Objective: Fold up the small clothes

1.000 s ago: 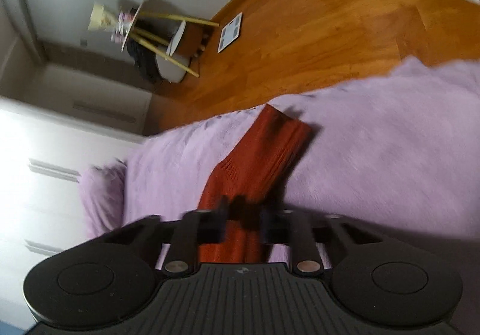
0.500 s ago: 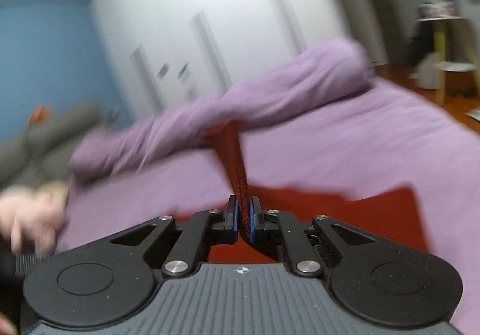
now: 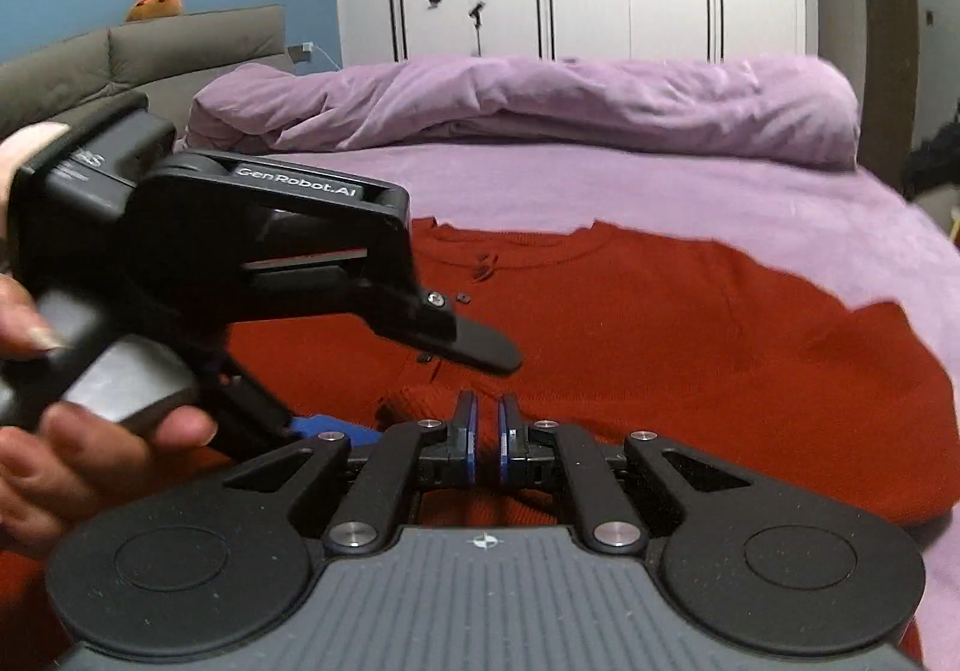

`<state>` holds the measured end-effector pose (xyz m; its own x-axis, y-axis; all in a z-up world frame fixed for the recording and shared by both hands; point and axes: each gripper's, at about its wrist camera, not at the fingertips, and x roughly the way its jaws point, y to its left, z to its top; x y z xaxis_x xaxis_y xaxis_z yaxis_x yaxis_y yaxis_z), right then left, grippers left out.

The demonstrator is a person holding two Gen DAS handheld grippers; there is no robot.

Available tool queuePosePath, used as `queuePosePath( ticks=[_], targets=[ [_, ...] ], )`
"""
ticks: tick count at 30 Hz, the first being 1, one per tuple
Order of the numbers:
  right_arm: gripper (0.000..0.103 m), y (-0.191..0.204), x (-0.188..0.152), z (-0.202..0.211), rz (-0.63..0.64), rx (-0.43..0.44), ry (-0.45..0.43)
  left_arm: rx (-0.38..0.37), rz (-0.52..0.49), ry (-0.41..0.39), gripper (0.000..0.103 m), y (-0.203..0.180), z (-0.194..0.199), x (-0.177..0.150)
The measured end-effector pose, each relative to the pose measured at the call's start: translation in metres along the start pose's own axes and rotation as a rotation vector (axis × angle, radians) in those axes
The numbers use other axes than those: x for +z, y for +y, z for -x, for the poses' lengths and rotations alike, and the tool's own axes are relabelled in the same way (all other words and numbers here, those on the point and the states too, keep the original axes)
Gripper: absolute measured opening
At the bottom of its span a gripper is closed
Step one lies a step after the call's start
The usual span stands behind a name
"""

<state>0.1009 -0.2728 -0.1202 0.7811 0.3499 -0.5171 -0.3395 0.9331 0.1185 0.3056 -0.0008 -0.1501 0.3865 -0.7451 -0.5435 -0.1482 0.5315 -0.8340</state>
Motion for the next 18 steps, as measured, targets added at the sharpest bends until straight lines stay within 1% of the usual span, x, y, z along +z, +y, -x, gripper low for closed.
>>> queuePosePath(
  ticks=[2, 4, 5, 7, 8, 9, 10, 11, 12, 13, 14, 15, 16, 17, 18],
  targets=[
    [0.007, -0.017, 0.006, 0.006, -0.078, 0.003, 0.007, -0.001, 0.018, 0.002, 0.077, 0.003, 0.002, 0.001],
    [0.008, -0.034, 0.008, 0.008, -0.163, -0.004, 0.021, 0.014, -0.031, 0.007, 0.078, -0.001, 0.003, -0.001],
    [0.010, -0.048, 0.010, 0.010, -0.238, -0.008, 0.015, 0.021, -0.059, 0.009, 0.078, -0.003, 0.005, -0.004],
    [0.015, -0.073, 0.012, 0.011, -0.382, -0.009, 0.012, 0.010, -0.055, 0.008, 0.079, -0.001, 0.006, -0.007],
    [0.017, -0.085, 0.014, 0.008, -0.449, -0.016, 0.026, -0.003, -0.036, 0.005, 0.079, 0.002, 0.007, -0.007],
    [0.018, -0.097, 0.015, 0.000, -0.505, -0.011, 0.064, -0.011, -0.024, 0.005, 0.080, 0.003, 0.007, -0.006],
    [0.018, -0.104, 0.015, -0.009, -0.538, 0.017, 0.109, -0.019, -0.016, 0.008, 0.082, 0.004, 0.007, -0.004],
    [0.018, -0.108, 0.015, -0.021, -0.564, 0.065, 0.166, -0.025, -0.014, 0.013, 0.082, 0.005, 0.009, -0.004],
    [0.018, -0.111, 0.014, -0.030, -0.592, 0.125, 0.218, -0.030, -0.018, 0.018, 0.083, 0.005, 0.009, -0.003],
    [0.018, -0.113, 0.010, -0.035, -0.640, 0.213, 0.261, -0.032, -0.025, 0.023, 0.083, 0.006, 0.009, -0.004],
    [0.018, -0.114, 0.005, -0.037, -0.691, 0.297, 0.292, -0.033, -0.038, 0.028, 0.083, 0.006, 0.009, -0.004],
    [0.018, -0.114, 0.001, -0.037, -0.721, 0.348, 0.317, -0.032, -0.046, 0.030, 0.082, 0.005, 0.008, -0.004],
    [0.017, -0.113, -0.004, -0.035, -0.734, 0.371, 0.330, -0.031, -0.051, 0.030, 0.080, 0.005, 0.008, -0.005],
    [0.016, -0.113, -0.007, -0.035, -0.726, 0.373, 0.333, -0.025, -0.057, 0.028, 0.079, 0.003, 0.007, -0.005],
    [0.015, -0.111, -0.012, -0.030, -0.713, 0.365, 0.330, -0.014, -0.065, 0.027, 0.073, 0.002, 0.007, -0.006]
  ],
)
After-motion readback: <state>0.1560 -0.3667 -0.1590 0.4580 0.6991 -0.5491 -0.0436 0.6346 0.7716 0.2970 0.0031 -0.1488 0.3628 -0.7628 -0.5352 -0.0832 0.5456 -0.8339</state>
